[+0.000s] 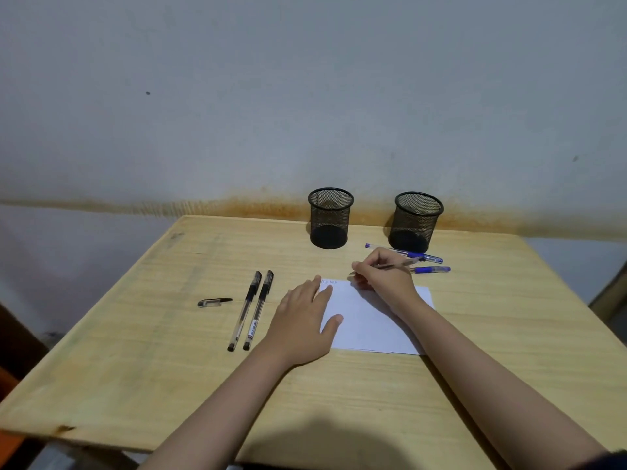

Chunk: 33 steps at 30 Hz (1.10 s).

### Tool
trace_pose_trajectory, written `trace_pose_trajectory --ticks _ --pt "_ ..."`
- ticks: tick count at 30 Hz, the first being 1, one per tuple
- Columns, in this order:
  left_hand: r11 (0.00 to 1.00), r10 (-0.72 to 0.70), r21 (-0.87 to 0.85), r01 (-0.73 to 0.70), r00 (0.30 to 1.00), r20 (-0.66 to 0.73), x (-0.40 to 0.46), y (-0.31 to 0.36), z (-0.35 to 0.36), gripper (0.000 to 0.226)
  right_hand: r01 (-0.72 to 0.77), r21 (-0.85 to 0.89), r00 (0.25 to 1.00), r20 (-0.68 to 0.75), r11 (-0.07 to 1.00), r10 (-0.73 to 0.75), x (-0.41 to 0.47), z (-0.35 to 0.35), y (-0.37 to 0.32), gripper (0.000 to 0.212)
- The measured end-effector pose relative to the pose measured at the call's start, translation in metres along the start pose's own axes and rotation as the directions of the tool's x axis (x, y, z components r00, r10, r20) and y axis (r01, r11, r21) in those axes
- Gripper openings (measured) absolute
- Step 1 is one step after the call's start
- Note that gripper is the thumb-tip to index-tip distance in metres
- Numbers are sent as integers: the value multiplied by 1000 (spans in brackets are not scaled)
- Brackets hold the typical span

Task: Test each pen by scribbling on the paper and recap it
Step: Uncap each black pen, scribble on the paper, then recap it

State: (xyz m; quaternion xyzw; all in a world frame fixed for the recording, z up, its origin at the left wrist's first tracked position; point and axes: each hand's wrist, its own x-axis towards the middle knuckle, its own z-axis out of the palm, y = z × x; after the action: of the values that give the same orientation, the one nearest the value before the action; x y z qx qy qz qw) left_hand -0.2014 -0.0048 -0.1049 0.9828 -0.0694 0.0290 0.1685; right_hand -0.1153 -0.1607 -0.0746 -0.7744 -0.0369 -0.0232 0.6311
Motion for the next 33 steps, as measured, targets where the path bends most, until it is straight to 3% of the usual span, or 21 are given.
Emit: trace_pose_trajectory --ticks 3,9,17,33 --pt "1000 11 15 -11 1000 -2 1 -2 1 59 -78 70 997 -22 994 80 4 13 -4 22" --pt "1000 16 17 -16 1000 3 2 -2 3 59 24 38 993 -116 999 -19 2 20 2 18" --pt "1000 13 6 -13 1000 3 2 -1 3 58 64 -70 995 -76 996 -69 2 22 6 20" --pt "1000 10 0 -10 1000 -4 2 -1 3 58 63 -63 995 -70 996 -68 4 22 8 13"
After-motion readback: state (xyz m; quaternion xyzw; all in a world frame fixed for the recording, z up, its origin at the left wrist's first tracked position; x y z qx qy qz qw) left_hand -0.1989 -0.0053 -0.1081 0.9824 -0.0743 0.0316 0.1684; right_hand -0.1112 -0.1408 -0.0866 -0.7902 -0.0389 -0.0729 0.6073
